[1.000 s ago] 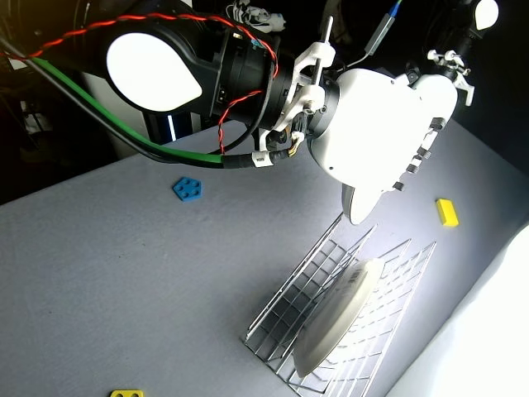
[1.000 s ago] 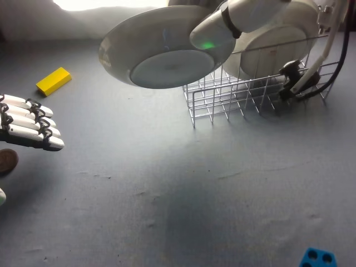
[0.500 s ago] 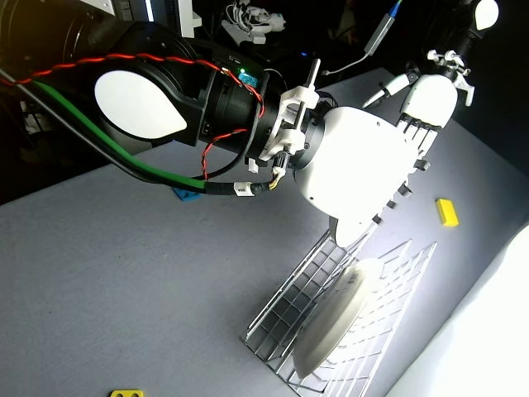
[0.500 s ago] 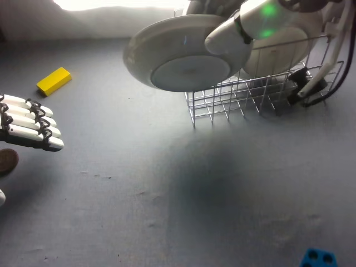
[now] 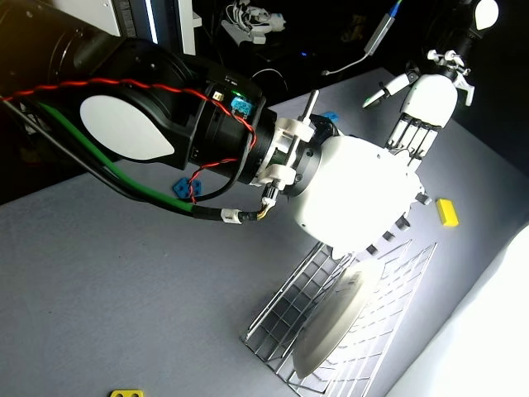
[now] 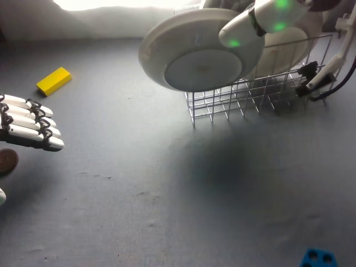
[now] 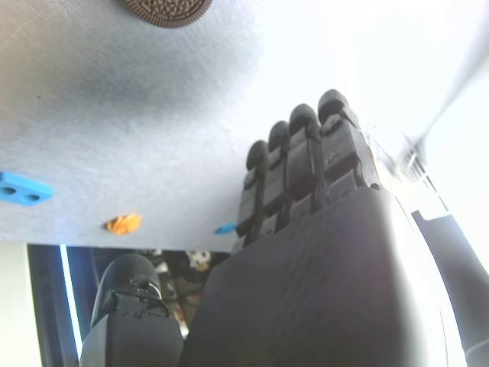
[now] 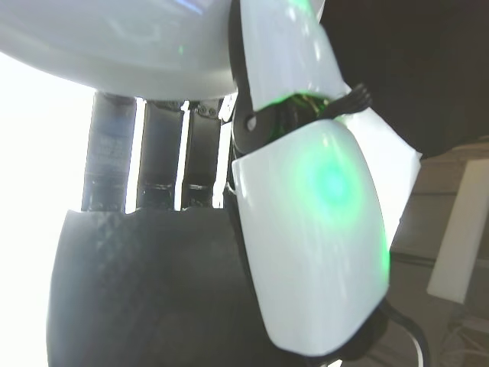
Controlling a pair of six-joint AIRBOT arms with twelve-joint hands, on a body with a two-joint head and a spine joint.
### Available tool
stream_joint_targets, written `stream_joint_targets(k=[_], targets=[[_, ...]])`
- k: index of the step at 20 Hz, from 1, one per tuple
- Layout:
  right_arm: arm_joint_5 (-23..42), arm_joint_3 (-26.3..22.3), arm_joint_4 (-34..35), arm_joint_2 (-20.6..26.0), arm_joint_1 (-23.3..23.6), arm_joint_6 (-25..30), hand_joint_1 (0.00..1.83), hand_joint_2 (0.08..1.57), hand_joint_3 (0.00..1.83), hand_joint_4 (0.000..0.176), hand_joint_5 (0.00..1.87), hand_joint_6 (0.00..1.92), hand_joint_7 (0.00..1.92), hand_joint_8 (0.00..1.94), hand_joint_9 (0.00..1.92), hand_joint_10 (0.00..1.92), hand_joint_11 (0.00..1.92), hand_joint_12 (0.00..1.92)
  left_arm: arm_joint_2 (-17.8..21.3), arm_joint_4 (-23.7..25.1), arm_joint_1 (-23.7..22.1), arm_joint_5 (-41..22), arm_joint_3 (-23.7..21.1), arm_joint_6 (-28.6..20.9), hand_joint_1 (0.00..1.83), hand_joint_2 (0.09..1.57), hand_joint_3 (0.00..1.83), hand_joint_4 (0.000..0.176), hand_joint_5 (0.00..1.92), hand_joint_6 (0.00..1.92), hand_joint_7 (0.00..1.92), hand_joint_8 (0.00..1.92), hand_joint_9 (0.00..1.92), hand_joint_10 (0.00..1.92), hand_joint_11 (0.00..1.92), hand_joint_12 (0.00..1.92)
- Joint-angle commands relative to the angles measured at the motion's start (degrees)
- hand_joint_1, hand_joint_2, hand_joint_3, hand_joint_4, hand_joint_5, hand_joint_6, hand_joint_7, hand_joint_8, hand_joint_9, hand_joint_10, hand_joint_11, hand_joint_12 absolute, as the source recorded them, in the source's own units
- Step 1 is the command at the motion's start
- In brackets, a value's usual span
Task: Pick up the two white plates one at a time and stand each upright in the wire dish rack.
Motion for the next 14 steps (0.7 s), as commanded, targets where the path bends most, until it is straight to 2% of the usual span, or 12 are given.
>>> stream_joint_targets(k=[1, 4, 5, 6, 10, 14], targets=[[7.92, 0.85, 1.4, 0.48, 0.69, 1.33, 1.49, 1.08, 0.0, 0.0, 0.99, 0.94, 0.91, 0.95, 1.01, 0.93, 0.94, 1.36, 0.22, -3.23, -0.66, -1.61, -0.14, -0.08, 0.0, 1.05, 0.01, 0.0, 0.09, 0.0, 0.11, 0.0, 0.08, 0.0, 0.01, 0.01], [7.92, 1.86, 1.33, 0.34, 0.21, 1.29, 1.49, 1.09, 0.0, 0.0, 0.98, 0.97, 0.86, 1.03, 1.0, 0.93, 0.94, 1.35, 0.14, -3.16, -0.85, -1.61, -0.15, -0.08, 0.0, 1.04, 0.0, 0.0, 0.09, 0.0, 0.11, 0.0, 0.08, 0.0, 0.0, 0.01], [7.93, 2.01, 1.25, 0.28, 0.14, 1.29, 1.49, 1.08, 0.0, 0.0, 0.98, 0.99, 0.88, 1.02, 1.02, 0.87, 0.96, 1.31, 0.14, -3.08, -0.88, -1.61, -0.17, -0.08, 0.0, 1.04, 0.0, 0.0, 0.1, 0.01, 0.11, 0.0, 0.09, 0.01, 0.02, 0.01], [8.05, 2.28, 1.24, 0.15, 0.1, 1.29, 1.49, 1.09, 0.0, 0.0, 0.94, 1.07, 0.85, 1.05, 0.99, 0.91, 0.93, 1.34, 0.19, -3.03, -0.89, -1.61, -0.27, -0.08, 0.0, 1.04, 0.0, 0.0, 0.1, 0.0, 0.11, 0.0, 0.09, 0.01, 0.02, 0.01], [11.36, 3.05, 1.24, 0.13, -0.84, 1.43, 1.5, 1.08, 0.0, 0.0, 0.96, 1.02, 0.89, 1.02, 1.03, 0.85, 0.95, 1.32, 0.2, -3.01, -0.97, -1.61, -0.36, -0.08, 0.0, 1.04, 0.0, 0.0, 0.11, 0.01, 0.12, 0.01, 0.1, 0.01, 0.03, 0.02], [15.19, 3.54, -0.93, 0.12, -2.21, 2.31, 1.49, 1.1, 0.0, 0.0, 0.94, 1.07, 0.86, 1.05, 0.96, 0.93, 0.93, 1.36, 0.21, -2.98, -1.17, -1.61, -0.47, -0.08, 0.0, 1.03, 0.0, 0.0, 0.09, 0.0, 0.1, 0.0, 0.07, 0.0, 0.0, 0.01]])
